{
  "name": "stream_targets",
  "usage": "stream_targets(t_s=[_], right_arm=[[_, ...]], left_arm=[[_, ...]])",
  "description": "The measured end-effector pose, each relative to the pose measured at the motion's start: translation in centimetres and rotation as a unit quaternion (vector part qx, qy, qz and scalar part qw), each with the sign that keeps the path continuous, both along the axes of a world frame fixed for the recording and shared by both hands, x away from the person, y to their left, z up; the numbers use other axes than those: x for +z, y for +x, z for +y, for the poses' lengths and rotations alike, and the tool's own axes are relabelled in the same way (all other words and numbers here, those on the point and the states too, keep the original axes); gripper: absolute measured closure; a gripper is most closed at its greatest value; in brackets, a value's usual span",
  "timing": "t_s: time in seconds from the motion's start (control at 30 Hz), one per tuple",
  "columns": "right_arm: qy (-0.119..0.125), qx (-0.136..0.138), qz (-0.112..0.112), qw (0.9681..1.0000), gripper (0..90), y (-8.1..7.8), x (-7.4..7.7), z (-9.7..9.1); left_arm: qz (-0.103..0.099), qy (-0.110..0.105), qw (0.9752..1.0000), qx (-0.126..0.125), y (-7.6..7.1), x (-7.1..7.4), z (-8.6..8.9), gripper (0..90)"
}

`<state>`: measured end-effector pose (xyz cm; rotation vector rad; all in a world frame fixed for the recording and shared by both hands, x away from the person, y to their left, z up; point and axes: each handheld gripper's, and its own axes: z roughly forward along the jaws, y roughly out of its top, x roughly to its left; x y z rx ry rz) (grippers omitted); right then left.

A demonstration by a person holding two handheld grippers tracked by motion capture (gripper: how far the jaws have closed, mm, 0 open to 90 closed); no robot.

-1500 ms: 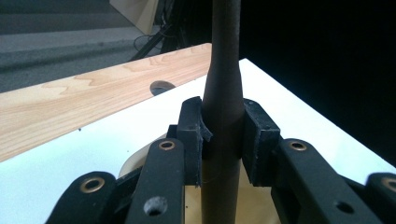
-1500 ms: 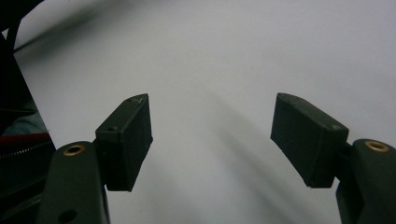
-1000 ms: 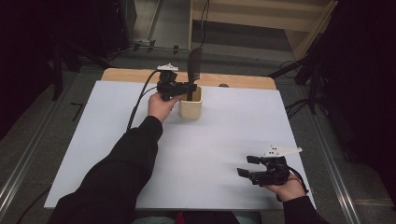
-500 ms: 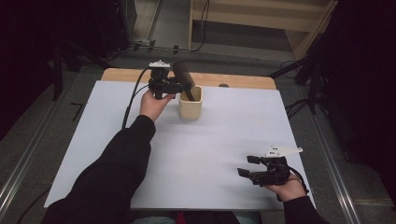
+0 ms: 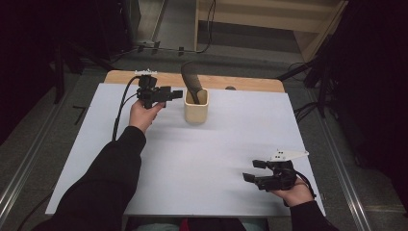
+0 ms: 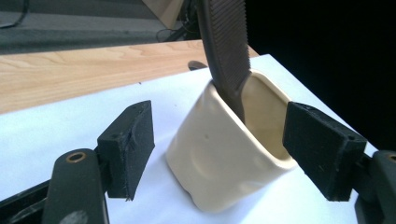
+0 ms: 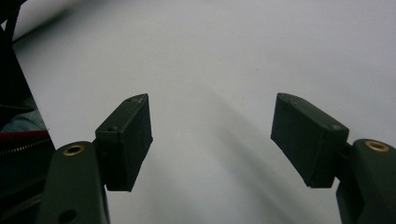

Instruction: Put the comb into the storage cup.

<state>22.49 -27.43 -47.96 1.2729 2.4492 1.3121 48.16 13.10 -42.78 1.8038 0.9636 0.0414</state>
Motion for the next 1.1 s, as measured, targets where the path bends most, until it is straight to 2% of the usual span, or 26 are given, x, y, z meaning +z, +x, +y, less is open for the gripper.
stream_targets(t_s=[0.47,0.6,0.9,1.1], right_arm=[[0.000,-0.003,0.000,1.0000,27.0,0.1,0.0,-0.1],[0.001,-0.004,0.000,1.0000,27.0,0.1,0.0,-0.1],[-0.001,-0.006,0.000,1.0000,27.0,0.1,-0.1,-0.1],[0.000,-0.007,0.002,1.0000,27.0,0.1,0.0,0.0]], left_arm=[[0.009,0.002,0.9999,-0.010,-1.4,0.0,0.6,25.8],[0.004,-0.001,0.9999,-0.014,-2.1,0.2,0.8,25.8],[0.026,0.010,0.9994,-0.022,-2.7,-0.2,1.2,25.7],[0.034,0.007,0.9989,-0.032,-3.1,-0.5,1.1,25.7]])
